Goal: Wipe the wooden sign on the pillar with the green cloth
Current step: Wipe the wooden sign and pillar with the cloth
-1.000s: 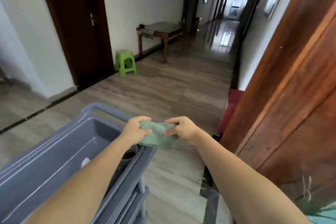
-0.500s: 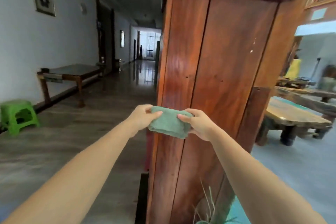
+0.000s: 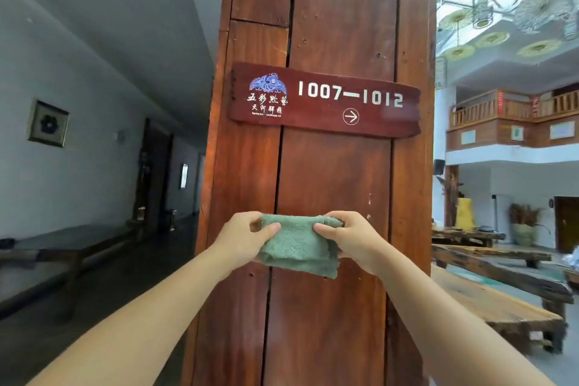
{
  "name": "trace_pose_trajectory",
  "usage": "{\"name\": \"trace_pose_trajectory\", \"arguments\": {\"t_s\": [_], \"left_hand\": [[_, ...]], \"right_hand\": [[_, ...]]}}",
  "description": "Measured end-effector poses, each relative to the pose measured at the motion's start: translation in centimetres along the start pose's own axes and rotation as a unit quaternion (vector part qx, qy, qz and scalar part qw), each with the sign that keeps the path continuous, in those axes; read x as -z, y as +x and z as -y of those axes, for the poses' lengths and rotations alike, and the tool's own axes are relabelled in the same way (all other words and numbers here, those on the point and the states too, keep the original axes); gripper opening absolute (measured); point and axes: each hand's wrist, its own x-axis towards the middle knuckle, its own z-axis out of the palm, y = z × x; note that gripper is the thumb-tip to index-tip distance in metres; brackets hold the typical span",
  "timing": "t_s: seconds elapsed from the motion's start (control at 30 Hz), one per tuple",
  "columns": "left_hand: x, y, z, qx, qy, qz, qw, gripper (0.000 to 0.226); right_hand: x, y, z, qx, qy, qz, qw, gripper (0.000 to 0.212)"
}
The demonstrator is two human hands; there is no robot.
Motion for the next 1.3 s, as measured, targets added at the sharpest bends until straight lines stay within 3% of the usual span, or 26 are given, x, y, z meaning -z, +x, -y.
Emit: {"name": "trace_pose_trajectory", "arguments": {"t_s": [0.33,0.47,0.6,0.7,0.77,0.83,1.03,1.23,1.3], "left_hand": [[3.6,11.0,-6.8,-0.115,0.006,-0.017,0.993,0.020],[3.4,14.7,-8.1,-0.166,-0.004,-0.042,0.985,0.018],[0.9,16.4,-8.9,-0.187,-0.006,-0.079,0.979,0.016],[-0.6,17.4,-10.3,-0.206,0.013,-0.059,0.977,0.014],[-1.3,18.2,-11.8,-0.214,0.034,-0.017,0.976,0.017],[-1.9,19.1,-13.6,-0.220,0.061,0.011,0.974,0.016],[-4.3,21.8,-20.1,-0.227,0.082,0.008,0.970,0.016],[-7.1,25.0,-26.8,-0.299,0.097,-0.033,0.949,0.018],[-7.9,26.4,-27.5,-0.318,0.141,-0.070,0.935,0.014]], "right_hand": [[2.9,8.2,6.9,0.076,-0.038,-0.113,0.990,0.013],[3.7,10.6,7.7,0.112,-0.088,-0.202,0.969,0.010],[4.0,11.7,6.7,0.159,-0.255,-0.284,0.911,0.023],[4.2,11.7,5.8,0.210,-0.458,-0.314,0.805,0.047],[4.5,11.6,5.3,0.285,-0.508,-0.331,0.742,0.059],[4.6,11.6,4.7,0.364,-0.500,-0.316,0.719,0.066],[6.9,14.6,3.9,0.401,-0.420,-0.299,0.757,0.075],[12.0,20.5,6.1,0.371,-0.397,-0.417,0.729,0.073],[13.1,22.7,6.1,0.355,-0.408,-0.417,0.730,0.076]]}}
